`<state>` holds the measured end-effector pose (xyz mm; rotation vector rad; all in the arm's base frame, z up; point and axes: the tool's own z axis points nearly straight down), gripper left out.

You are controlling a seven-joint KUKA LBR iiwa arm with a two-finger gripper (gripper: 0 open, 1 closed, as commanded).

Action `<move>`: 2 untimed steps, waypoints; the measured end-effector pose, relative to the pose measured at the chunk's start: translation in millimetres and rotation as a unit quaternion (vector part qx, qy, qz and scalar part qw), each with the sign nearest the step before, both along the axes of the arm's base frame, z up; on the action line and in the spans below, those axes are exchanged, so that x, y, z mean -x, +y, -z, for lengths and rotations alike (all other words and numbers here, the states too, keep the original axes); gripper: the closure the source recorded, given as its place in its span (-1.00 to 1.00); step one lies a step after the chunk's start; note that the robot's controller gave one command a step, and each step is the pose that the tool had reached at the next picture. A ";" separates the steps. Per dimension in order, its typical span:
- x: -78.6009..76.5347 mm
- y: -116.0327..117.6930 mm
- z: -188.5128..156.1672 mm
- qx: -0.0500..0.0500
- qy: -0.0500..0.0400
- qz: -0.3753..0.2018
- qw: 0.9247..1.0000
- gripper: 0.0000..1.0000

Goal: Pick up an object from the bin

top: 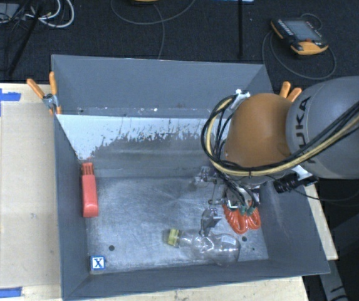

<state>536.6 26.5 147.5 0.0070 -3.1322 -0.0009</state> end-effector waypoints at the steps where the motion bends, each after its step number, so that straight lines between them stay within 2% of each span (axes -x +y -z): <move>1: -1.8 -0.1 -4.0 0.000 -0.004 0.000 1.000 -1.00; 2: 23.5 30.0 28.4 0.001 -0.007 -0.017 1.000 -1.00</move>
Offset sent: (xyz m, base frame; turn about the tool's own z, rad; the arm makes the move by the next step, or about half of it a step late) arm -0.0472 0.0592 -0.0577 -0.0705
